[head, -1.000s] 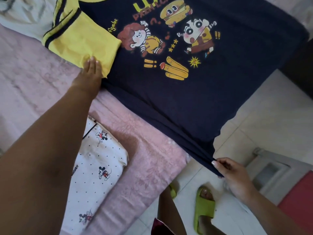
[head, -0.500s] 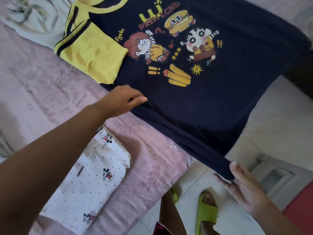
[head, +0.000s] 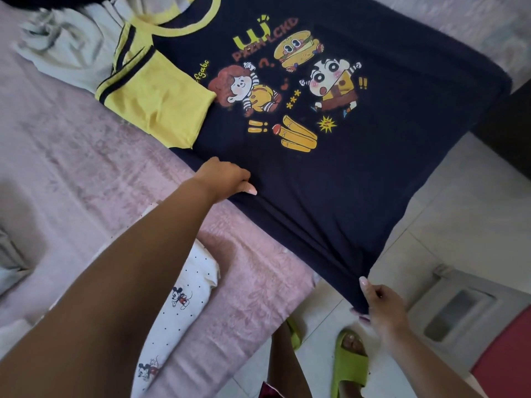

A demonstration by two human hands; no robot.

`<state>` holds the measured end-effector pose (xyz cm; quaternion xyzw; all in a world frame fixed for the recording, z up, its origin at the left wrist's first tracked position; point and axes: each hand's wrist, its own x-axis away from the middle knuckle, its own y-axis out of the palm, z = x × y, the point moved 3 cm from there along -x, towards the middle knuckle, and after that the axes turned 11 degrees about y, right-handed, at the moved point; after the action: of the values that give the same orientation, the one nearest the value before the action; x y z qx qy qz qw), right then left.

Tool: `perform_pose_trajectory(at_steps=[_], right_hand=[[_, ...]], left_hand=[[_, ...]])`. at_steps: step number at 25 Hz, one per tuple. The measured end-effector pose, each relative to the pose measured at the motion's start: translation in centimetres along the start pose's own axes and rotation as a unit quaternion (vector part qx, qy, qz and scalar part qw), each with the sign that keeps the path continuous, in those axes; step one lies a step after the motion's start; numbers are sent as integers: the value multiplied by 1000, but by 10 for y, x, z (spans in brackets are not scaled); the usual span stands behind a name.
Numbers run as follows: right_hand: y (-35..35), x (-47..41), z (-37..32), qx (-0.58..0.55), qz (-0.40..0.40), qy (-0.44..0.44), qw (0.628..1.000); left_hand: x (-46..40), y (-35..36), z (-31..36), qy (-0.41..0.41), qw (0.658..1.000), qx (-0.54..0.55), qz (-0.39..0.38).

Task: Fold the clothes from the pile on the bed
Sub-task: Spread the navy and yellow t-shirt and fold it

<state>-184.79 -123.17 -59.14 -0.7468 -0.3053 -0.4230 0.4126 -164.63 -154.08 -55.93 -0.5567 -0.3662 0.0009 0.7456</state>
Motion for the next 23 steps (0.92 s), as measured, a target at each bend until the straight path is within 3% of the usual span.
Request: perform_pose_trajectory(at_steps=[2,3,5,6,7,9,11,14,17,23], right_hand=[[4,-5,0,65,29,-4,997],[3,-7,-2,107,74,-28,991],[6,2,-15,192,209,-115,952],[16,12,-29,238,249,-216,914],[35,25,-42,283,244,-342,862],[87,51,-63,368,156,-551,732],[136,58,-80,446,93,-617,642],[158,34,-91,545,74,-593,588],[144,17,-79,595,90,-593,535],[157,13,-102,593,117,-623,496]], left_hand=[[8,7,0,25,990,-46,131],[14,8,-6,0,976,-43,215],[31,12,-32,-105,936,15,336],[41,17,-48,-172,917,53,355],[50,21,-62,-234,906,93,341],[60,32,-87,-299,898,131,295],[51,34,-99,-293,908,148,260],[22,35,-108,-271,917,208,208],[10,39,-120,-295,923,203,137],[-14,3,-167,-310,926,171,134]])
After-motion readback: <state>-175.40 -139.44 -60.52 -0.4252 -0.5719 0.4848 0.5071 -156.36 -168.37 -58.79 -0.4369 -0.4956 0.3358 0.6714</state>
